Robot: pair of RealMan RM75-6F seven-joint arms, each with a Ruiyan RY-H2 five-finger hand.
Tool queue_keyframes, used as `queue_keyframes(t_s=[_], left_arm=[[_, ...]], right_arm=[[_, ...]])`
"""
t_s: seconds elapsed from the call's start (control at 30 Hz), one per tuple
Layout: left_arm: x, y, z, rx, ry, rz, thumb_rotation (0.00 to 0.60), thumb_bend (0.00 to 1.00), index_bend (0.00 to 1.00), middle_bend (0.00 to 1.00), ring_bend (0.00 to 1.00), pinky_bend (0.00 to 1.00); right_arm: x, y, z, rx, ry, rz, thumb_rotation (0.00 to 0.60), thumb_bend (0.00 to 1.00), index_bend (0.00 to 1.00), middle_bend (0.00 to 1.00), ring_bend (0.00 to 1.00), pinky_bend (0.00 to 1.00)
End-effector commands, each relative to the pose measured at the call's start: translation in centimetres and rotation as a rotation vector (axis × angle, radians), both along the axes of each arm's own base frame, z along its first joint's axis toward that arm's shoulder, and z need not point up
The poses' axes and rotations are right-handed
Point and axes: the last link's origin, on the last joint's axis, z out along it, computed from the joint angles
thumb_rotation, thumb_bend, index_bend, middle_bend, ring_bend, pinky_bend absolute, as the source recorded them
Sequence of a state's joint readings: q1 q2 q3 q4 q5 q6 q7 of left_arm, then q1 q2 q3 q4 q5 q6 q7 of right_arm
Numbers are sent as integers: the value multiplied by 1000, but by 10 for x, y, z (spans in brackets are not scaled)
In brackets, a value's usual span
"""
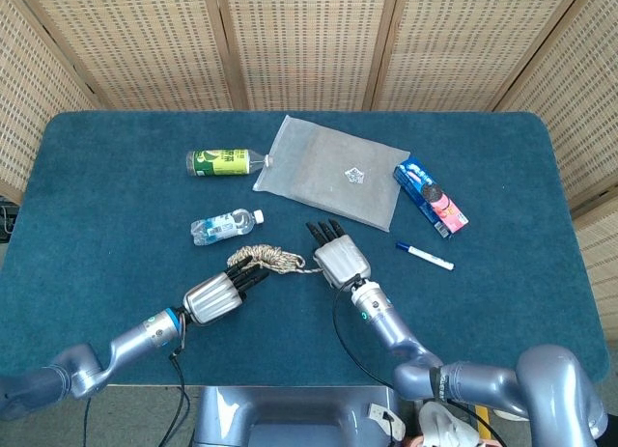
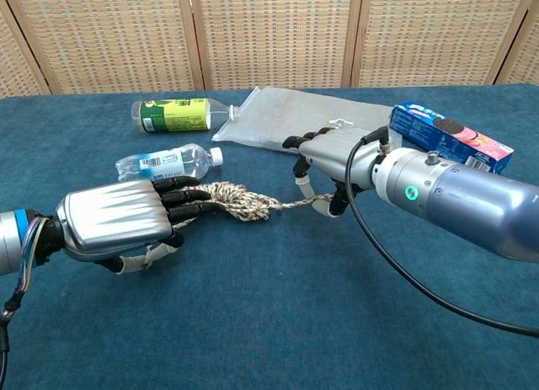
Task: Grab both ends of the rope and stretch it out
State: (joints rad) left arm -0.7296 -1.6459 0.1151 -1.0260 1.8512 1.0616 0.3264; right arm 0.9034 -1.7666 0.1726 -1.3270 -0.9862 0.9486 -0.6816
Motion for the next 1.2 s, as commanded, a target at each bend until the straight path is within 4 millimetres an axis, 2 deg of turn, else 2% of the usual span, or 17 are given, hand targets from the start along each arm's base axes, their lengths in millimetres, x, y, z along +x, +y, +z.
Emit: queue_keyframes(t_s=[0.03, 0.2, 0.37, 0.4, 0.43, 0.63, 0.93, 1.2], left_arm=[[-1, 1, 5, 14, -6, 5, 600, 434, 745, 0, 0, 0], [-5, 7, 18, 46, -24, 24, 600, 457, 793, 0, 0, 0], [-18, 17, 46, 109, -40, 62, 600, 471, 802, 0, 0, 0], [-37, 26, 70, 178, -28, 106, 600, 474, 805, 0, 0, 0], [-44, 28, 79, 192, -23, 119, 600, 475, 806, 0, 0, 0], [-80, 34, 112, 267, 7, 200, 600, 476, 810, 0, 0, 0], [-118, 36, 129, 317, 33, 290, 600, 480, 811, 0, 0, 0], [-137, 34, 133, 336, 44, 328, 600, 481, 811, 0, 0, 0]], right_arm=[[0, -1, 2, -9, 5, 8, 600, 442, 718, 0, 0, 0], [-3, -4, 8, -42, 34, 41, 600, 444, 721, 0, 0, 0], [-14, -10, 20, -89, 69, 65, 600, 446, 725, 0, 0, 0], [-28, -15, 32, -122, 95, 53, 600, 446, 725, 0, 0, 0], [-34, -16, 37, -127, 101, 51, 600, 446, 725, 0, 0, 0], [-62, -22, 59, -167, 140, 26, 600, 455, 729, 0, 0, 0], [-92, -27, 73, -189, 187, -25, 600, 455, 729, 0, 0, 0], [-108, -27, 79, -189, 220, -48, 600, 455, 729, 0, 0, 0]])
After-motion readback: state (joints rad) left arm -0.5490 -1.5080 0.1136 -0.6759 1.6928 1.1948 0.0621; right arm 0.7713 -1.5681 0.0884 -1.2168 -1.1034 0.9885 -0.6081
